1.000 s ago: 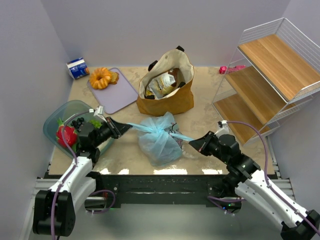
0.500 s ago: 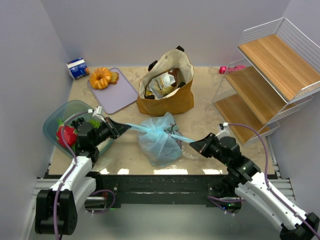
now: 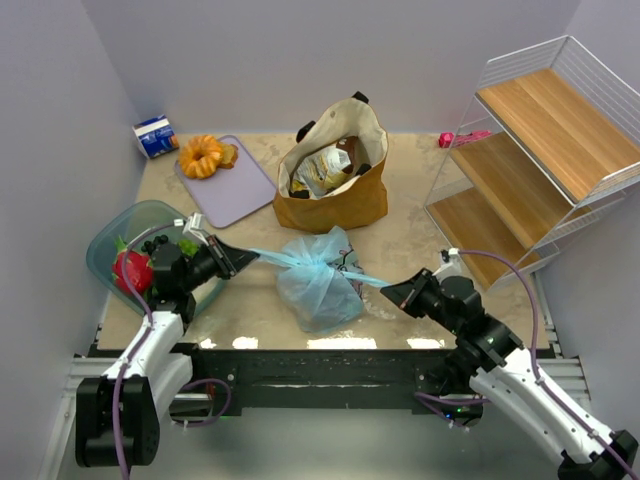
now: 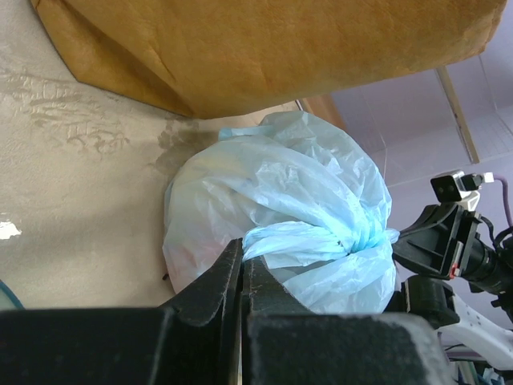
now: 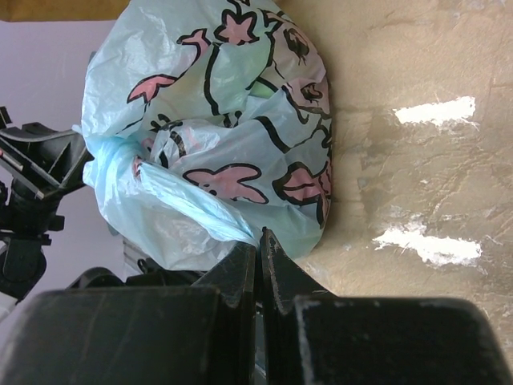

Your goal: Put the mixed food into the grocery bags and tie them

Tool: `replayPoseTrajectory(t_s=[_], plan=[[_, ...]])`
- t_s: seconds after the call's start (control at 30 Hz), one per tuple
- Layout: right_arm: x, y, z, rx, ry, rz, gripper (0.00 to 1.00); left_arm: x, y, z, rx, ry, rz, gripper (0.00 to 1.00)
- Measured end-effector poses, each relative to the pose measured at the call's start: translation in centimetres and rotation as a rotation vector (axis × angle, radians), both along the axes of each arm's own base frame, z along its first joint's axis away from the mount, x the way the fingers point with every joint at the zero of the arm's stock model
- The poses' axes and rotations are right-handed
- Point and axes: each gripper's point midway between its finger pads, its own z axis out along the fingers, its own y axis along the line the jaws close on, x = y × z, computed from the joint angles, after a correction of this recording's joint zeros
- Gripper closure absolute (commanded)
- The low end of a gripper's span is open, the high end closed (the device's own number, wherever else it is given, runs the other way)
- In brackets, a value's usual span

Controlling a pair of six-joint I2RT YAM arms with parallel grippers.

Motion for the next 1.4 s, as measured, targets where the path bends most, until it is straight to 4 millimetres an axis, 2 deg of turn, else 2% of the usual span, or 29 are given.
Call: replayPoseTrajectory(t_s=[0.1, 0.13, 0.17, 0.2, 0.23, 0.27, 0.3, 0.33, 0.4, 0.43, 0.53, 0.63, 0.67, 0.77, 0.83, 0.9, 0.97, 1.03, 1.17, 1.4], plan=[[0.1, -0.1, -0.3, -0.019, 0.005, -0.001, 1.00, -0.1, 0.1, -0.4, 0.019, 0.001, -0.003, 1.00], [0.1, -0.2, -0.6, -0.035, 0.011, 0.001, 1.00, -0.1, 0.1, -0.5, 0.032, 0.003, -0.006, 0.84], [0.1, -0.3, -0.7, -0.060, 0.016, 0.007, 1.00, 0.0, 0.2, -0.5, 0.052, 0.007, -0.011, 0.73], [0.2, -0.4, -0.7, -0.090, 0.017, 0.014, 0.85, 0.0, 0.3, -0.4, 0.068, 0.008, -0.016, 0.61], [0.3, -0.8, -0.6, -0.131, 0.018, 0.008, 0.71, 0.6, 0.7, 0.0, 0.098, -0.002, 0.003, 0.46], [0.7, -1.5, -0.6, -0.184, 0.020, -0.007, 0.56, 1.6, 1.8, 0.5, 0.136, -0.018, 0.053, 0.41], [1.1, -2.1, -0.4, -0.225, 0.015, -0.019, 0.35, 2.7, 3.0, 1.6, 0.172, -0.035, 0.108, 0.31], [1.5, -2.3, 0.0, -0.255, 0.005, -0.018, 0.31, 3.4, 3.8, 2.4, 0.204, -0.059, 0.139, 0.26], [1.9, -2.6, 0.5, -0.319, -0.015, 0.002, 0.24, 4.6, 5.1, 4.7, 0.274, -0.110, 0.186, 0.04], [2.1, -2.6, 0.8, -0.345, -0.019, 0.017, 0.23, 4.9, 5.4, 5.5, 0.301, -0.127, 0.194, 0.01], [3.0, -2.4, 2.8, -0.403, -0.063, 0.052, 0.13, 5.7, 6.4, 8.0, 0.385, -0.165, 0.228, 0.00], [4.1, -1.8, 5.9, -0.417, -0.149, 0.080, 0.07, 6.2, 6.9, 9.2, 0.434, -0.164, 0.249, 0.00], [4.4, -1.4, 7.2, -0.410, -0.185, 0.093, 0.02, 6.4, 6.7, 9.5, 0.443, -0.158, 0.249, 0.00], [5.6, 0.4, 9.9, -0.395, -0.268, 0.144, 0.02, 7.3, 5.3, 9.7, 0.474, -0.130, 0.234, 0.00], [6.2, 2.6, 10.5, -0.408, -0.293, 0.201, 0.02, 7.9, 3.4, 10.0, 0.489, -0.122, 0.188, 0.00], [6.1, 5.9, 10.2, -0.436, -0.312, 0.291, 0.02, 9.2, 1.6, 10.9, 0.490, -0.118, 0.141, 0.00], [5.4, 9.0, 8.6, -0.478, -0.306, 0.384, 0.02, 10.7, 1.3, 11.9, 0.489, -0.121, 0.141, 0.00], [4.5, 11.1, 6.4, -0.527, -0.286, 0.465, 0.02, 12.4, 1.1, 12.9, 0.484, -0.125, 0.148, 0.00], [4.3, 12.2, 3.4, -0.633, -0.248, 0.505, 0.02, 14.3, 0.8, 13.8, 0.473, -0.121, 0.150, 0.00], [4.4, 13.4, 1.5, -0.730, -0.240, 0.513, 0.03, 14.5, 0.8, 13.9, 0.473, -0.123, 0.154, 0.00]])
